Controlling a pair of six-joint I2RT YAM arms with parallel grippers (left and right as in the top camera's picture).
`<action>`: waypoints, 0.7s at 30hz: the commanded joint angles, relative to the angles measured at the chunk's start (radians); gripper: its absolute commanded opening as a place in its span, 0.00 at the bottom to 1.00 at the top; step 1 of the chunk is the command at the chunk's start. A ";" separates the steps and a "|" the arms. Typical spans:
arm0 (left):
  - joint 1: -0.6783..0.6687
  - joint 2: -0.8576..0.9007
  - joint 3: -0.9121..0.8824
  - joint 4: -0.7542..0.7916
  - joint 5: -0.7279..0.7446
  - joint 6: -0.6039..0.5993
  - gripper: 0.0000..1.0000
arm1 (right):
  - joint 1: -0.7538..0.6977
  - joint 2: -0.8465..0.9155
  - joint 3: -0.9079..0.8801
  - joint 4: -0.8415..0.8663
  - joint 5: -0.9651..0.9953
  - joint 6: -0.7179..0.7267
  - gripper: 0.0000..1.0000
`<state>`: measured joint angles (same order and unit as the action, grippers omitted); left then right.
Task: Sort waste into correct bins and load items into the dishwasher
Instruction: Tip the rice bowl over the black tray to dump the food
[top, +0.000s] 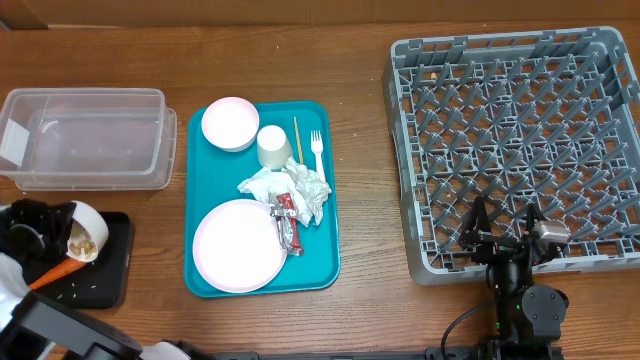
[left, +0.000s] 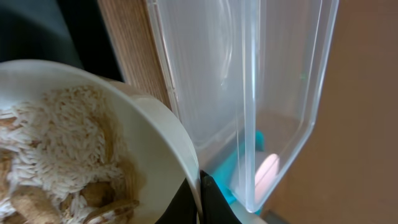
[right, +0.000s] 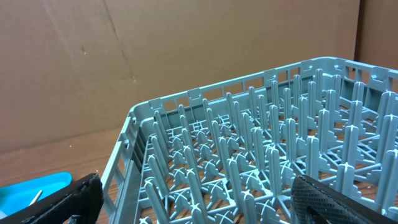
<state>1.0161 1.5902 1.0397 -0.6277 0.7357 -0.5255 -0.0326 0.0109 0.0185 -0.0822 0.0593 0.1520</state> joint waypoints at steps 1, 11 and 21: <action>0.074 0.066 0.001 0.005 0.175 0.006 0.04 | 0.000 -0.008 -0.010 0.006 0.006 -0.007 1.00; 0.130 0.147 0.001 0.060 0.436 0.023 0.04 | 0.000 -0.008 -0.010 0.006 0.006 -0.007 1.00; 0.130 0.147 0.001 0.060 0.563 -0.025 0.04 | 0.000 -0.008 -0.010 0.006 0.006 -0.007 1.00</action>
<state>1.1435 1.7248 1.0401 -0.5682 1.2041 -0.5266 -0.0326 0.0109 0.0185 -0.0822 0.0593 0.1520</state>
